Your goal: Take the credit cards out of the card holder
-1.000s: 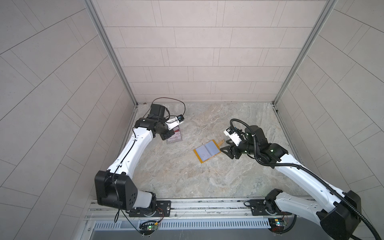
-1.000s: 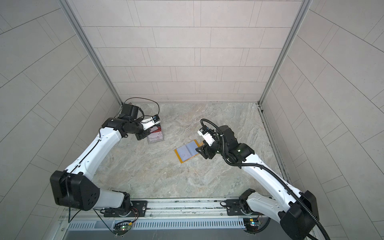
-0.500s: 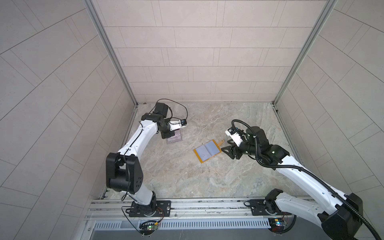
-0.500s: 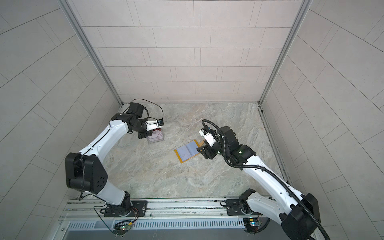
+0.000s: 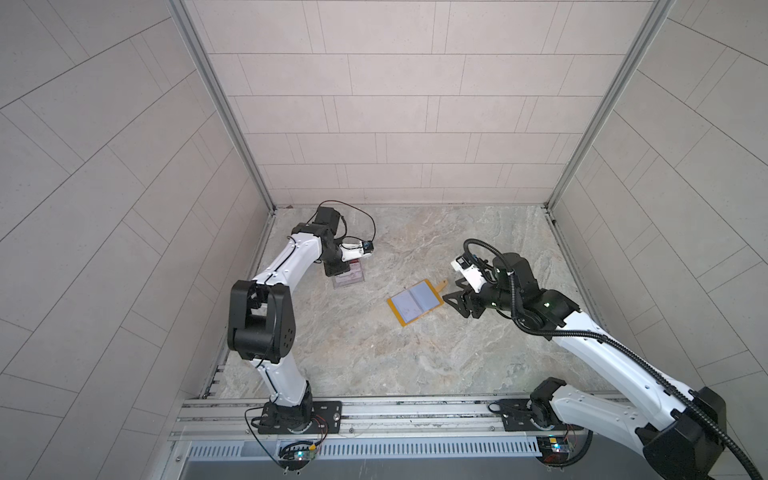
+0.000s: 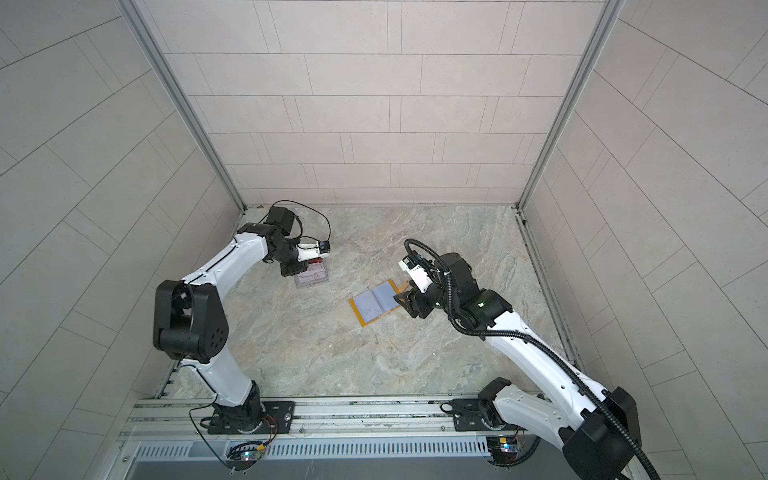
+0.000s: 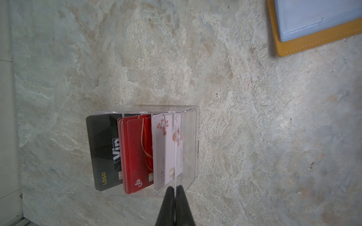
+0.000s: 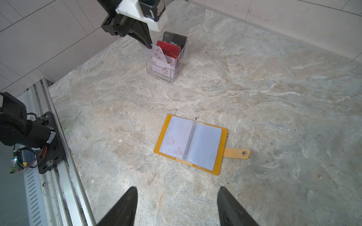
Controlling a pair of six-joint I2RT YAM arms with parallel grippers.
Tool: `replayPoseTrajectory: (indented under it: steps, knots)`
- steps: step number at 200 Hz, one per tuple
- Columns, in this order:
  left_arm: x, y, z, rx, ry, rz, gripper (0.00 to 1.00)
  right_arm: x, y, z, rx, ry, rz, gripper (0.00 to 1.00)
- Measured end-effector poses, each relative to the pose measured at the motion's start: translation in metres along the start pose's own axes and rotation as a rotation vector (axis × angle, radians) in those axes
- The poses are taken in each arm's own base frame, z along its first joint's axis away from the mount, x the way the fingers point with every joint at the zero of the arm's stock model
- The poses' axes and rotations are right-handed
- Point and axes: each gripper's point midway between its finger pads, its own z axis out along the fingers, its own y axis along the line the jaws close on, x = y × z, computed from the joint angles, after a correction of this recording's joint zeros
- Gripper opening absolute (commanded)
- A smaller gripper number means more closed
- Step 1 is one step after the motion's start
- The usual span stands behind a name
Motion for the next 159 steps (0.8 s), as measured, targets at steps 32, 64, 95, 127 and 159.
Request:
replayPoseTrajectory:
  steps: [32, 64, 95, 127, 159]
  knots:
    - [0.004, 0.001, 0.006, 0.010, 0.010, -0.005, 0.00, -0.001, 0.000, 0.000, 0.001, -0.005, -0.001, 0.67]
    - [0.004, 0.005, 0.011, 0.012, 0.008, -0.008, 0.00, -0.002, 0.000, 0.000, 0.001, -0.009, -0.002, 0.67]
    - [0.006, 0.005, 0.017, 0.025, 0.006, -0.016, 0.00, 0.000, 0.000, 0.001, 0.000, -0.007, -0.001, 0.67]
    - [0.008, 0.008, 0.022, 0.036, -0.008, -0.043, 0.00, 0.002, 0.000, 0.001, 0.000, -0.003, 0.003, 0.67]
    - [0.006, 0.010, 0.021, 0.036, -0.025, -0.047, 0.00, 0.001, 0.001, -0.001, 0.000, -0.013, 0.001, 0.67]
